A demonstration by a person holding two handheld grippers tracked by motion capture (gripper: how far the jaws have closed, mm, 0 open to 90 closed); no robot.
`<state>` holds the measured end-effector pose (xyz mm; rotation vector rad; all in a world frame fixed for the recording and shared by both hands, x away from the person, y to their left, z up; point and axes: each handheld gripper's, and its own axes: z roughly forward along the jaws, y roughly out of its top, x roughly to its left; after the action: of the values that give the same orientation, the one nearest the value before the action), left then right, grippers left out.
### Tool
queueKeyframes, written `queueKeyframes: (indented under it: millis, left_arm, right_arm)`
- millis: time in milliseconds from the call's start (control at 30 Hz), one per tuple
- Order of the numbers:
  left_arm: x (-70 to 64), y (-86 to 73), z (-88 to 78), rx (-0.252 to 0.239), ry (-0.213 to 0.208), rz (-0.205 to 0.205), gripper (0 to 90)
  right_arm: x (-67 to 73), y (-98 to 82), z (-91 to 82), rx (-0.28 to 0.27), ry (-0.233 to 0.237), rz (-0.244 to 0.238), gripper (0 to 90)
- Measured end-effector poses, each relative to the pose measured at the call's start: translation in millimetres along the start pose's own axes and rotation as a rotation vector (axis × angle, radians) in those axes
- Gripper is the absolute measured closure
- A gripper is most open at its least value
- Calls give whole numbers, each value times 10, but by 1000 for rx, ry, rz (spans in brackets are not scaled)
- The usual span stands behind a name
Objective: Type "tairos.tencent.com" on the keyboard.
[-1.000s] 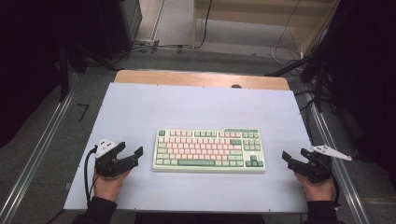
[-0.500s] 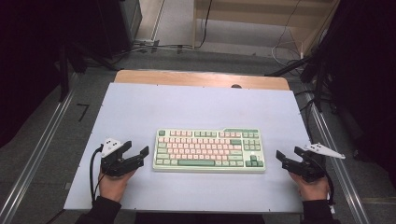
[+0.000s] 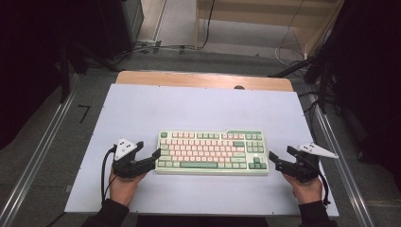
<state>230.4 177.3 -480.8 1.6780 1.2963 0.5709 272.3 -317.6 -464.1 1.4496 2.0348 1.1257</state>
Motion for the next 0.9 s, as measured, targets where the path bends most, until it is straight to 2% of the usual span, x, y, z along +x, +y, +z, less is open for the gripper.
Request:
queueKeyframes:
  millis: [300,567,733,800,867,900]
  left_arm:
    - [-115,38,108,4,-41,13,337]
    - [-183,77,195,3,-83,18,491]
    - [-228,110,252,4,-104,25,581]
    - [-244,124,280,4,-111,26,628]
    - [-256,140,308,6,-120,31,717]
    - [-263,151,327,8,-127,35,717]
  right_arm:
    - [164,47,85,8,26,-25,184]
    - [319,92,160,10,57,-40,181]
    - [354,100,181,10,63,-46,181]
    - [367,101,188,11,65,-47,182]
    - [384,100,199,12,66,-49,181]
    - [384,100,199,12,66,-49,181]
